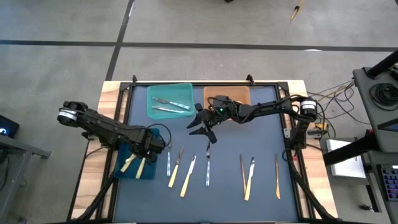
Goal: Sort silverware by color (type)
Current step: Put the light yellow knife into the blue bin, then put the golden knife into the orange bin
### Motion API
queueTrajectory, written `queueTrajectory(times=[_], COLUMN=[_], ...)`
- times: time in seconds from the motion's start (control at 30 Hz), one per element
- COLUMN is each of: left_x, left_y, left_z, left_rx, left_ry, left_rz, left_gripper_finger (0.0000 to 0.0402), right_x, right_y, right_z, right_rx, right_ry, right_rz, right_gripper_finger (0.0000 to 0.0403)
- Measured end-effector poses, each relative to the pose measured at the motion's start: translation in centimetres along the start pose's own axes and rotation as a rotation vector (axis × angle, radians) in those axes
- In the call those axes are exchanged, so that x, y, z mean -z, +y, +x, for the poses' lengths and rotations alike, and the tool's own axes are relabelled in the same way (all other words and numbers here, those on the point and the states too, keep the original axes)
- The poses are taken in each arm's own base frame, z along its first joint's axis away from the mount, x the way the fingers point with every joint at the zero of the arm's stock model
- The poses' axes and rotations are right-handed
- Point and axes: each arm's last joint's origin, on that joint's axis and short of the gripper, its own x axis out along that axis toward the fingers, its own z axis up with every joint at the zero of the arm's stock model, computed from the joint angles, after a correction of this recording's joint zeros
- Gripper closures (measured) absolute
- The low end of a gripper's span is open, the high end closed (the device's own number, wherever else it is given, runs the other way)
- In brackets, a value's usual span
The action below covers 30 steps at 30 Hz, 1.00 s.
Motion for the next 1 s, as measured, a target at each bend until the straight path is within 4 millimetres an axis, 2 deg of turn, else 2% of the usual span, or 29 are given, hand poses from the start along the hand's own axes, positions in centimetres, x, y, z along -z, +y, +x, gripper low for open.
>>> queueTrajectory(times=[0.5, 1.0], left_x=[-0.01, 0.06], left_y=[-0.03, -0.05], left_z=[0.0, 0.0], left_rx=[0.003, 0.013], left_ry=[-0.002, 0.022], left_rz=[0.001, 0.018], left_gripper_finger=[0.037, 0.0281], right_x=[0.01, 0.01], right_y=[0.0, 0.0], right_z=[0.01, 0.01], right_rx=[0.0, 0.0], right_ry=[0.0, 0.0], right_rz=[-0.002, -0.008], right_gripper_finger=[0.0268, 0.0268])
